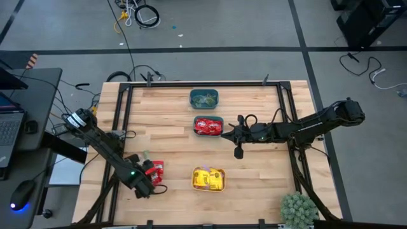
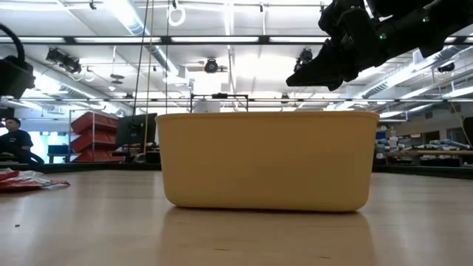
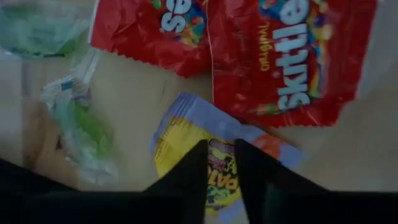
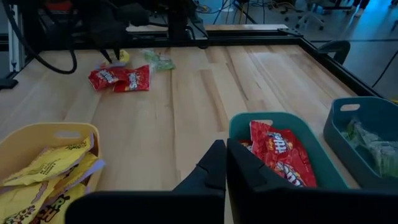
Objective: Sort candy
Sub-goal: Put the yellow candy into the yellow bin
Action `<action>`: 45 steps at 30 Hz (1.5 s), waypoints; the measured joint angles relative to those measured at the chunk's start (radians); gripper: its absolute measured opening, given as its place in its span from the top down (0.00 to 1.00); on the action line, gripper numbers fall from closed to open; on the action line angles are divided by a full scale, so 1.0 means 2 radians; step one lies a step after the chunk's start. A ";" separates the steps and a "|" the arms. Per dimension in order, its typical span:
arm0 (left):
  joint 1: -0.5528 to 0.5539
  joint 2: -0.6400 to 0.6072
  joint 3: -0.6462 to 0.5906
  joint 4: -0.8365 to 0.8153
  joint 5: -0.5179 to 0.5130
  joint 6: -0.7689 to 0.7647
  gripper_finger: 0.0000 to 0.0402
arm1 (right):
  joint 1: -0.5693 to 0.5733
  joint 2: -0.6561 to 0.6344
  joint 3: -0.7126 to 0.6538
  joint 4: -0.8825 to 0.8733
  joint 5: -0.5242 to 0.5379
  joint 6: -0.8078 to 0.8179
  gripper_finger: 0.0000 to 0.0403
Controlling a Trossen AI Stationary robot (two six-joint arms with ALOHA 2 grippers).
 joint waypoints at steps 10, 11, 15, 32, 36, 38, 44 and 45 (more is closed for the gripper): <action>0.000 0.000 0.040 -0.060 -0.015 0.011 0.99 | 0.000 0.000 0.000 0.000 0.000 0.000 1.00; 0.000 0.000 0.038 -0.057 -0.015 0.010 0.99 | 0.000 0.000 0.000 0.000 0.000 0.000 0.99; 0.015 -0.001 0.030 -0.053 -0.021 0.026 0.97 | 0.000 0.000 0.000 0.000 0.000 0.000 0.98; 0.106 -0.001 0.025 -0.043 0.012 0.249 0.63 | 0.000 0.000 0.000 -0.001 -0.005 0.001 0.95; 0.117 -0.001 0.015 -0.040 0.034 0.271 0.63 | 0.000 0.000 0.000 -0.001 -0.006 0.001 0.95; 0.120 -0.001 -0.001 -0.040 0.041 0.272 0.63 | 0.000 0.000 0.000 -0.001 -0.006 0.001 0.95; 0.126 -0.001 -0.041 -0.008 0.054 0.272 0.63 | 0.000 0.000 0.000 -0.003 -0.006 0.000 0.95; 0.126 -0.001 -0.044 0.002 0.064 0.272 0.63 | 0.000 0.000 0.000 -0.003 -0.006 0.000 0.95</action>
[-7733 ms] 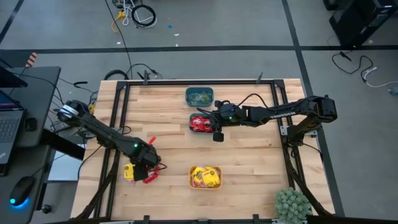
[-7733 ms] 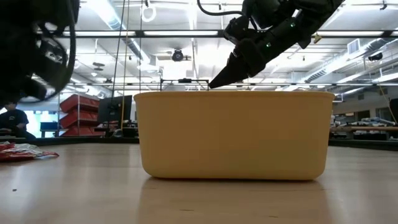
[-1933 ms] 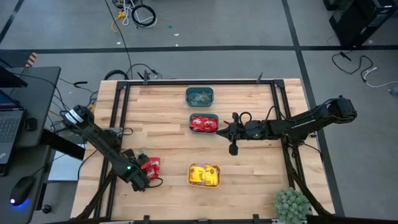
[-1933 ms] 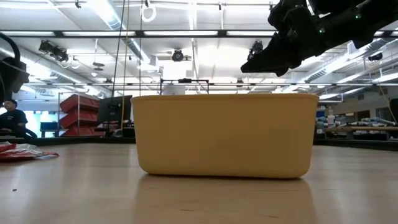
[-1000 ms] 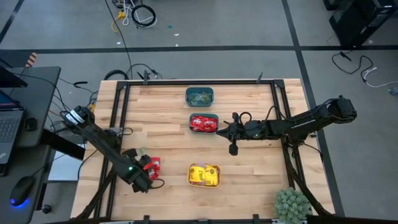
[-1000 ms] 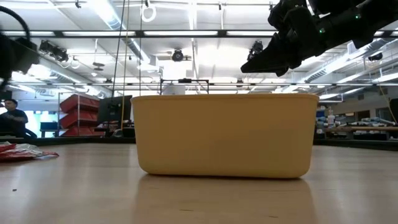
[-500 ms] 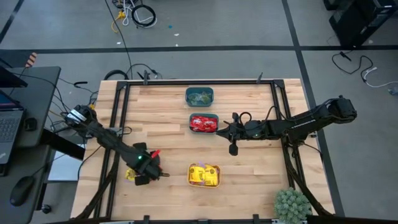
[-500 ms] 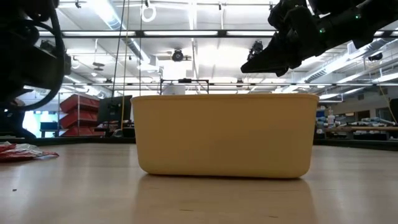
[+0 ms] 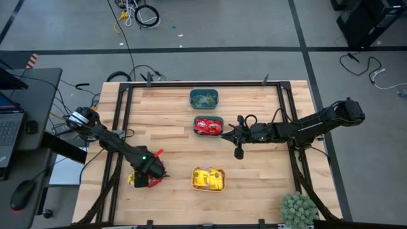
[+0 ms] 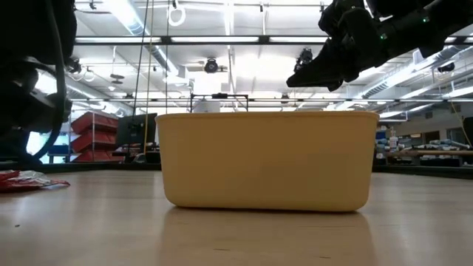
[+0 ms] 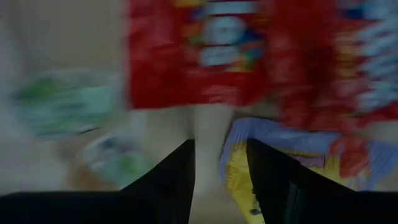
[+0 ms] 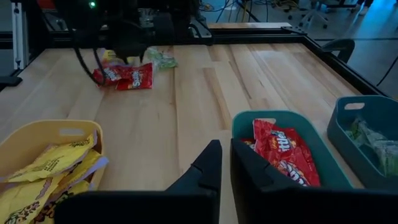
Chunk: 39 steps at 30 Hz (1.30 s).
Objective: Sort candy
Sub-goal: Put the yellow candy into the yellow bin
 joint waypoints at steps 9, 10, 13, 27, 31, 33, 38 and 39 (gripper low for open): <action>-0.001 -0.001 -0.001 0.021 0.064 0.018 0.63 | 0.000 0.000 0.000 0.000 0.000 0.000 0.95; -0.001 -0.001 -0.001 0.021 0.065 0.017 0.63 | 0.000 0.000 0.000 0.000 0.000 0.000 0.95; -0.001 -0.001 -0.001 0.021 0.051 0.008 0.65 | 0.000 0.000 0.000 0.000 0.000 0.000 0.95; -0.006 -0.001 0.027 -0.032 0.005 0.000 0.99 | 0.000 0.000 0.000 -0.001 0.000 0.000 0.95; -0.010 -0.001 0.067 -0.098 -0.015 -0.002 1.00 | 0.000 0.000 0.000 -0.001 0.000 0.000 0.95; -0.016 -0.001 0.086 -0.113 -0.007 -0.013 1.00 | 0.000 0.000 0.000 -0.001 0.000 0.000 0.95; -0.044 -0.002 0.103 -0.053 0.053 -0.124 0.99 | 0.000 0.000 0.000 -0.001 0.000 0.001 0.95; -0.053 -0.002 0.103 -0.036 0.054 -0.137 0.98 | 0.000 0.000 0.000 -0.001 0.000 0.001 0.95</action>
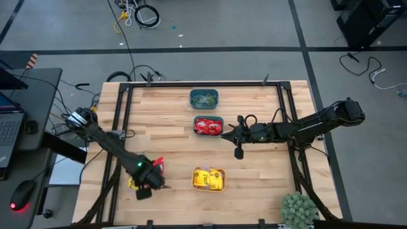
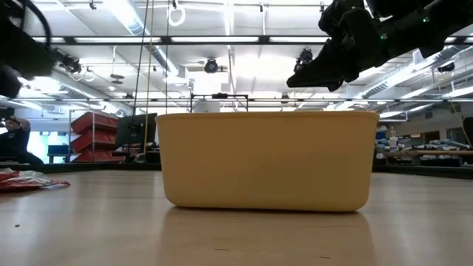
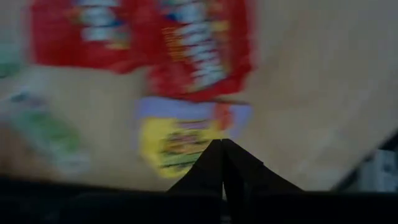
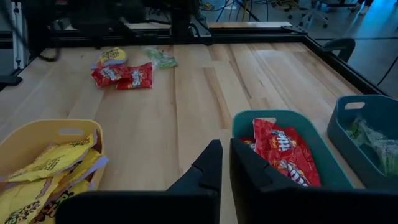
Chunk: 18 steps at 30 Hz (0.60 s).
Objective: Sort candy
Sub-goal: Put the yellow candy into the yellow bin
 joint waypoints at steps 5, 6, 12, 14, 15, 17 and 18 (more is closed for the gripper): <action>-0.041 0.004 0.000 0.030 -0.051 -0.020 0.87 | 0.000 0.000 0.000 0.000 0.000 -0.001 0.95; -0.046 0.005 0.000 0.027 -0.063 -0.023 0.84 | 0.000 0.000 0.000 0.000 0.000 -0.001 0.95; -0.059 0.028 -0.020 0.016 -0.053 -0.061 0.63 | 0.000 0.000 0.000 0.000 0.000 -0.001 0.95; -0.059 0.038 -0.033 0.028 -0.022 -0.065 0.58 | 0.000 0.000 0.000 0.000 0.000 -0.001 0.95; -0.059 0.043 -0.039 0.034 -0.012 -0.066 0.55 | 0.000 0.000 0.000 -0.001 0.000 -0.001 0.95; -0.060 0.049 -0.049 0.043 -0.005 -0.066 0.52 | 0.000 0.000 0.000 0.000 0.000 -0.001 0.95; -0.060 0.051 -0.051 0.047 -0.004 -0.065 0.51 | 0.000 0.000 0.000 0.000 0.000 -0.001 0.95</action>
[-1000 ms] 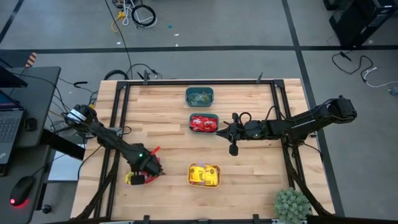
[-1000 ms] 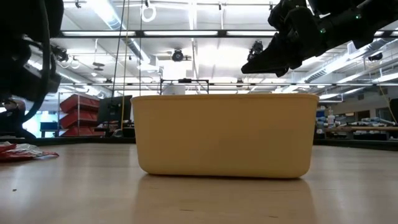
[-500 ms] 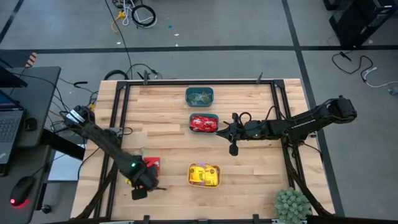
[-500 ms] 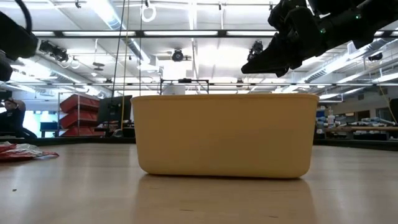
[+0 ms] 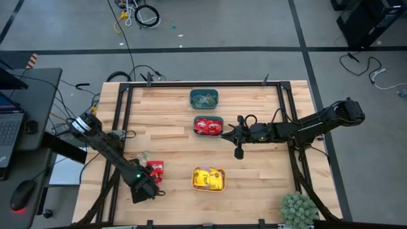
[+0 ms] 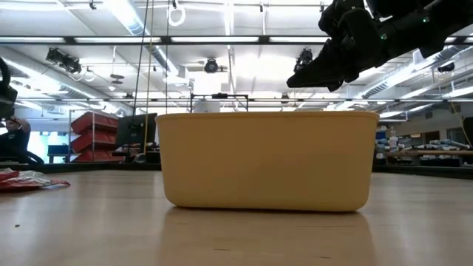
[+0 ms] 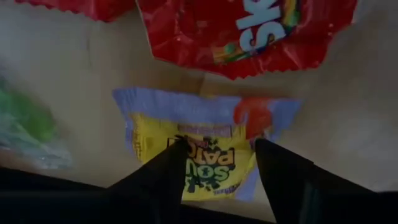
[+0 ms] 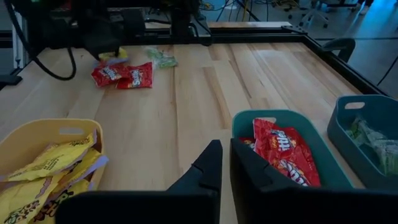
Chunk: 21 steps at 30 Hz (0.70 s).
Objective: Sort candy
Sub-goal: Put the yellow candy into the yellow bin
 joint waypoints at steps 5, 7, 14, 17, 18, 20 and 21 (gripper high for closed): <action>0.000 0.005 -0.006 -0.012 0.000 0.004 0.55 | 0.000 0.000 0.000 -0.001 0.000 0.000 0.95; 0.000 0.004 -0.003 -0.019 -0.002 0.004 0.62 | 0.000 0.000 0.000 0.000 0.000 0.000 0.95; 0.004 -0.004 0.041 -0.102 -0.014 0.045 0.94 | 0.000 0.000 0.000 0.000 0.000 0.000 0.95; 0.015 -0.004 0.077 -0.143 -0.031 0.074 0.97 | 0.001 0.000 0.000 0.000 0.000 0.000 0.95; 0.020 -0.004 0.092 -0.153 -0.044 0.085 0.97 | 0.001 -0.002 0.000 -0.001 0.000 0.000 0.95; 0.034 -0.004 0.123 -0.163 -0.078 0.109 0.97 | 0.001 -0.005 0.000 0.001 0.000 0.000 0.95; 0.043 -0.004 0.138 -0.162 -0.093 0.123 0.97 | 0.001 -0.008 0.000 -0.001 0.000 0.000 0.95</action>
